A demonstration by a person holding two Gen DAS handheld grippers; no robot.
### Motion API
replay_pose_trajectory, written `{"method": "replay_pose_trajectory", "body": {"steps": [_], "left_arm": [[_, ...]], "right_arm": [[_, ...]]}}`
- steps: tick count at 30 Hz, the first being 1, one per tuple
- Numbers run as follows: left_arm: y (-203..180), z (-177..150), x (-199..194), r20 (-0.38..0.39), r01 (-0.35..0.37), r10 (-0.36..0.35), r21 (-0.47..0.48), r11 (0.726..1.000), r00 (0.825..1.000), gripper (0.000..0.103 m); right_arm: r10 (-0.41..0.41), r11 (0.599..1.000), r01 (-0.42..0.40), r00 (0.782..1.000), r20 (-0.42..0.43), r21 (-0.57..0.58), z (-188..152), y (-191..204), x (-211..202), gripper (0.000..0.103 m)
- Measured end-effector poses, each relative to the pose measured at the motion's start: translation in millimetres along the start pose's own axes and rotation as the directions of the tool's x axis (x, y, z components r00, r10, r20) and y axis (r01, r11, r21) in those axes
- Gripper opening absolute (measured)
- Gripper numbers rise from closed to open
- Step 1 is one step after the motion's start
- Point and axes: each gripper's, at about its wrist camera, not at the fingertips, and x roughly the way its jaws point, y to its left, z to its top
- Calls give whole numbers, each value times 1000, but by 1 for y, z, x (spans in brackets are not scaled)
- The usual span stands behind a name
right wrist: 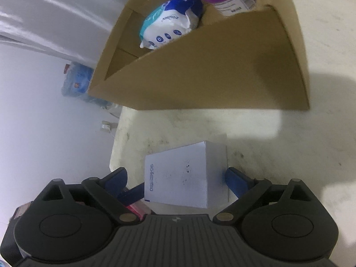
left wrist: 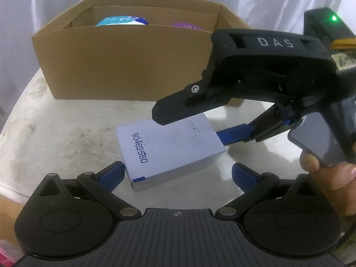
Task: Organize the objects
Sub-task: 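Move the right gripper down to the small white box on the table, then close the right gripper on the small white box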
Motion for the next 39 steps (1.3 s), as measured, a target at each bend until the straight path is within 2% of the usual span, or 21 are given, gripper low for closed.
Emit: {"method": "replay_pose_trajectory", "body": {"steps": [4,6,12,16,31,35,39], "left_arm": [[9,-2,6,14,22,-22,-15,1000,1000,103],[13,-2,13,-8,40,-41,-26,999,999,103],[14,-5,18,25,29,-29,-17,999,999,103],[12,-8,19,33,20,-20,0,1000,999,103],[26,-17,19,108,68,-62,-59,996,992,103],[38,-21,19,121,103,-88,-125,987,989,103],[52,-19,17,134,158,-131,-218,963,982,103]], "right_arm": [[54,998,-55,998,27,24,-2,-9,-3,103],[73,997,-74,997,37,36,-1,-12,-5,103],[162,978,-171,983,82,118,-2,-31,-12,103],[154,983,-162,984,87,88,-5,-26,-12,103],[148,986,-156,982,116,63,-9,-23,-11,103],[147,986,-155,982,117,58,-10,-22,-10,103],[150,984,-159,983,105,79,-7,-23,-9,103]]}}
